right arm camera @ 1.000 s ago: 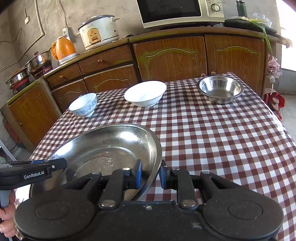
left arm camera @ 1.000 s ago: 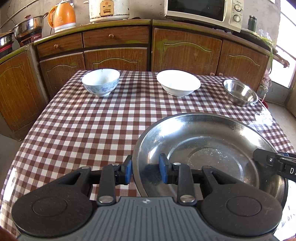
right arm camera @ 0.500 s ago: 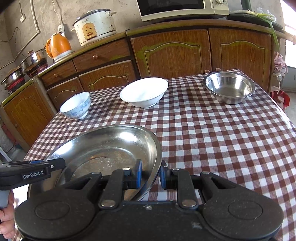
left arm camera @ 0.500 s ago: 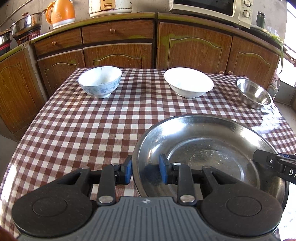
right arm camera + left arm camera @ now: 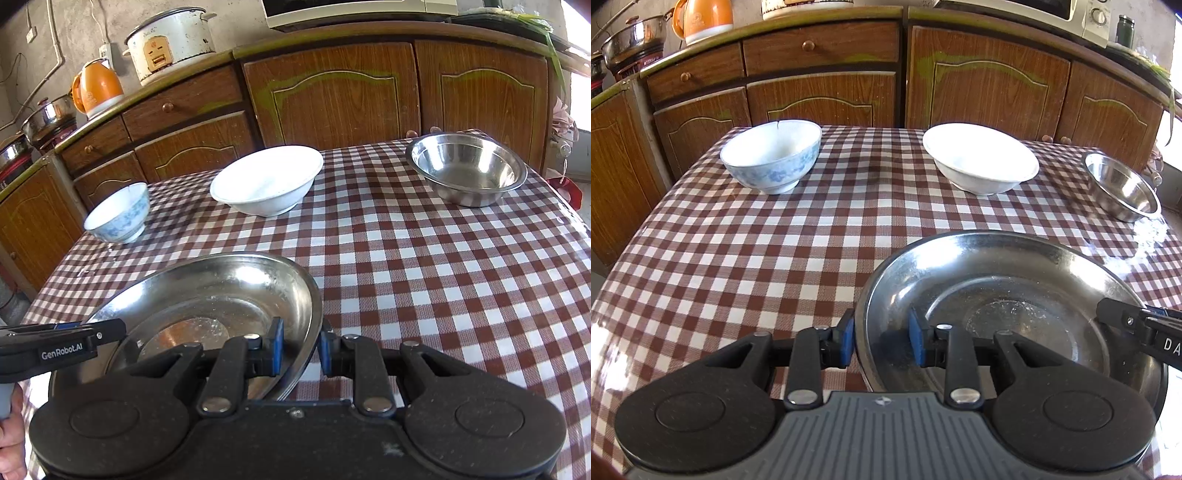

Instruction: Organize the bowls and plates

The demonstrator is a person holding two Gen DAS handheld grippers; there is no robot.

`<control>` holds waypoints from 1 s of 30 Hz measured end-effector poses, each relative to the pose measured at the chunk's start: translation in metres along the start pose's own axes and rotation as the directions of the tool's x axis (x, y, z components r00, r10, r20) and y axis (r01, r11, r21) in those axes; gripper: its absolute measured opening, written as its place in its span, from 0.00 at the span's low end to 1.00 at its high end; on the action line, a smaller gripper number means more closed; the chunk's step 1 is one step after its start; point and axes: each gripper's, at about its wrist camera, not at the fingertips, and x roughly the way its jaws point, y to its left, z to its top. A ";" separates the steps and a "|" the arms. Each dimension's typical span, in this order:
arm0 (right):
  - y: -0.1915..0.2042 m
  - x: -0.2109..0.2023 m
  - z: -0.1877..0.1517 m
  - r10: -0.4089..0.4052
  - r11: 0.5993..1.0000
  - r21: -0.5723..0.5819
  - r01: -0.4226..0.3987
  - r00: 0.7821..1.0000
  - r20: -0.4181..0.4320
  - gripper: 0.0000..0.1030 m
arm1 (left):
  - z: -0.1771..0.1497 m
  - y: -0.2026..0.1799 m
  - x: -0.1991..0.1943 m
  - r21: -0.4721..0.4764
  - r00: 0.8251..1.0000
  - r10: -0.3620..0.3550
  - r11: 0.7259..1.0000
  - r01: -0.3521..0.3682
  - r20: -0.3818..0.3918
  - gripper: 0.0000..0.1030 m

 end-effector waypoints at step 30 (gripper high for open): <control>-0.011 0.016 -0.003 -0.039 0.999 0.008 0.039 0.999 -0.013 0.38 | 0.002 0.000 0.008 -0.019 0.999 0.042 0.999 -0.042 0.005 0.36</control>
